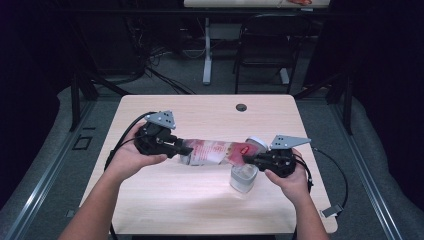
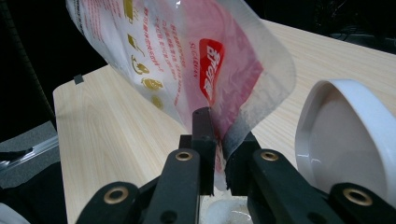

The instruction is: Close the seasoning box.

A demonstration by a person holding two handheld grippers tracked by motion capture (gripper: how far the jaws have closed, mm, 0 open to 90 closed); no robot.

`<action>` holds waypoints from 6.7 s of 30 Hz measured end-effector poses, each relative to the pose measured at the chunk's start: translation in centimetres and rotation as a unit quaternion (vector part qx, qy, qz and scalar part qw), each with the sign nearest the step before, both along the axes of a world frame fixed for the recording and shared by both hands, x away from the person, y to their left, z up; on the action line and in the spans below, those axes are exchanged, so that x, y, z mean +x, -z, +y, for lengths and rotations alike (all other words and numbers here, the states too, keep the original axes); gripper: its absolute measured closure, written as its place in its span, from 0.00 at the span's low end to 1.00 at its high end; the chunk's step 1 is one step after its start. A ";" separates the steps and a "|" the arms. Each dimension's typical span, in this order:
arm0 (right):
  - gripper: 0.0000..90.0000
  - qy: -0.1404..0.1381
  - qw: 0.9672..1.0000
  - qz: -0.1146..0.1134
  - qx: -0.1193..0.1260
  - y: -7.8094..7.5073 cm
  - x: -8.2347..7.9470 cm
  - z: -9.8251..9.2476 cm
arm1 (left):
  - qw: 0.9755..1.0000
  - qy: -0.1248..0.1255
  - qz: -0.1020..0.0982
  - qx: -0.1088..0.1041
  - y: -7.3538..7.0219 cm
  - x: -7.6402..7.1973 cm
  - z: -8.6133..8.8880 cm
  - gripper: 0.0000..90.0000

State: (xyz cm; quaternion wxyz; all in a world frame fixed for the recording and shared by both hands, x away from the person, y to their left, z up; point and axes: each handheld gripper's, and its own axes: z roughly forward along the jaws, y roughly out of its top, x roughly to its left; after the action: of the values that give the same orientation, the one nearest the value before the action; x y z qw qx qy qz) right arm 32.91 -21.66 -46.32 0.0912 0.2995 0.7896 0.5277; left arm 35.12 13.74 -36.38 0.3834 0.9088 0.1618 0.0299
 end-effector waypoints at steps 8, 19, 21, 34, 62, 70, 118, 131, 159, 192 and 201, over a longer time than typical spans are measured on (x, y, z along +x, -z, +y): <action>0.94 0.001 1.000 -0.001 -0.003 0.0 0.0 0.0 | 1.000 -0.001 0.001 -0.001 -0.1 0.0 -0.1 0.82; 0.95 0.003 1.000 -0.002 -0.004 0.0 0.0 -0.1 | 1.000 0.001 0.000 0.001 -0.2 0.1 -0.2 0.82; 0.95 0.003 1.000 -0.002 -0.005 0.0 0.0 -0.1 | 1.000 0.000 -0.001 0.002 -0.2 0.1 -0.2 0.82; 0.95 0.003 1.000 -0.001 -0.004 0.0 0.0 -0.1 | 1.000 0.002 -0.003 0.002 -0.2 0.1 -0.3 0.82; 0.95 0.003 1.000 0.000 -0.004 0.1 0.0 -0.2 | 1.000 0.002 -0.003 0.001 -0.4 0.1 -0.5 0.82; 0.95 0.003 1.000 0.000 -0.003 0.1 0.0 -0.2 | 1.000 0.002 -0.003 0.001 -0.4 0.1 -0.5 0.82; 0.94 0.004 1.000 0.000 -0.005 0.1 0.0 -0.2 | 1.000 0.005 -0.004 0.001 -0.5 0.1 -0.6 0.82; 0.94 0.004 1.000 0.001 -0.006 0.1 0.0 -0.2 | 1.000 0.007 -0.005 0.000 -0.6 0.1 -0.7 0.83; 0.94 0.006 1.000 0.004 -0.003 0.3 0.0 -0.4 | 1.000 0.010 -0.007 0.002 -1.0 0.1 -1.1 0.83; 0.93 0.007 1.000 0.007 -0.006 0.4 0.1 -0.5 | 1.000 0.014 -0.011 -0.001 -1.4 0.1 -1.6 0.88; 0.93 0.005 1.000 0.007 -0.009 0.4 0.1 -0.4 | 1.000 0.012 -0.014 0.001 -1.4 0.1 -1.6 0.90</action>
State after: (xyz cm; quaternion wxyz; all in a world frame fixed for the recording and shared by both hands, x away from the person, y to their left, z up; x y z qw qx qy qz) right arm 32.98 -22.10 -46.72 0.0907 0.3068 0.7932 0.5181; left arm 35.25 12.15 -34.93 0.3850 0.9106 0.1457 0.0379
